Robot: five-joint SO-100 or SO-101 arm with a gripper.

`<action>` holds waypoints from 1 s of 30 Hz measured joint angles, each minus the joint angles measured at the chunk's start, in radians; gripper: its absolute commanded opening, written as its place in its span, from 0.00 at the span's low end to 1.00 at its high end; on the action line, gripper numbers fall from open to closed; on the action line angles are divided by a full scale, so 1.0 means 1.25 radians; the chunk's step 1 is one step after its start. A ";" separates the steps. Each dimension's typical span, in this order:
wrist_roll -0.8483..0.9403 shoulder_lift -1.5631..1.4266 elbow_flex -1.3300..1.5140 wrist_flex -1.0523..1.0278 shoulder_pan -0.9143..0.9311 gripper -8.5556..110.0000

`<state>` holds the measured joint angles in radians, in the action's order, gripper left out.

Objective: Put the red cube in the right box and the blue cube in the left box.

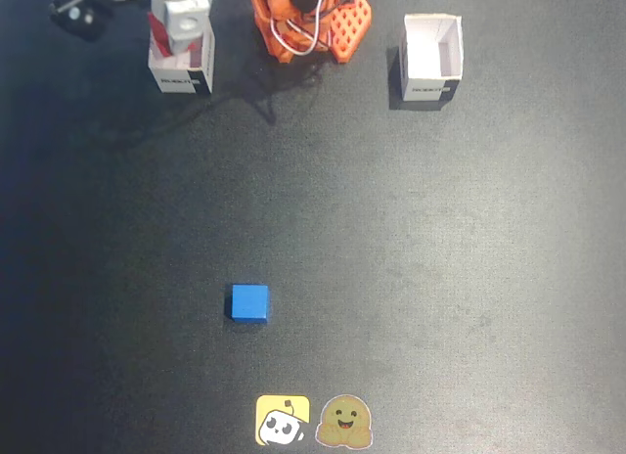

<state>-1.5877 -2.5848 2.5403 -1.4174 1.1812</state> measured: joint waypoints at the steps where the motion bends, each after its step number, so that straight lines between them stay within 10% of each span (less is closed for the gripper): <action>1: 0.000 -0.001 0.000 0.000 0.001 0.19; 9: 0.005 -0.004 0.004 0.011 0.000 0.26; 30: 0.107 0.009 -0.032 0.093 -0.142 0.07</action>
<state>-1.4542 -2.5740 2.5004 -1.3008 1.0032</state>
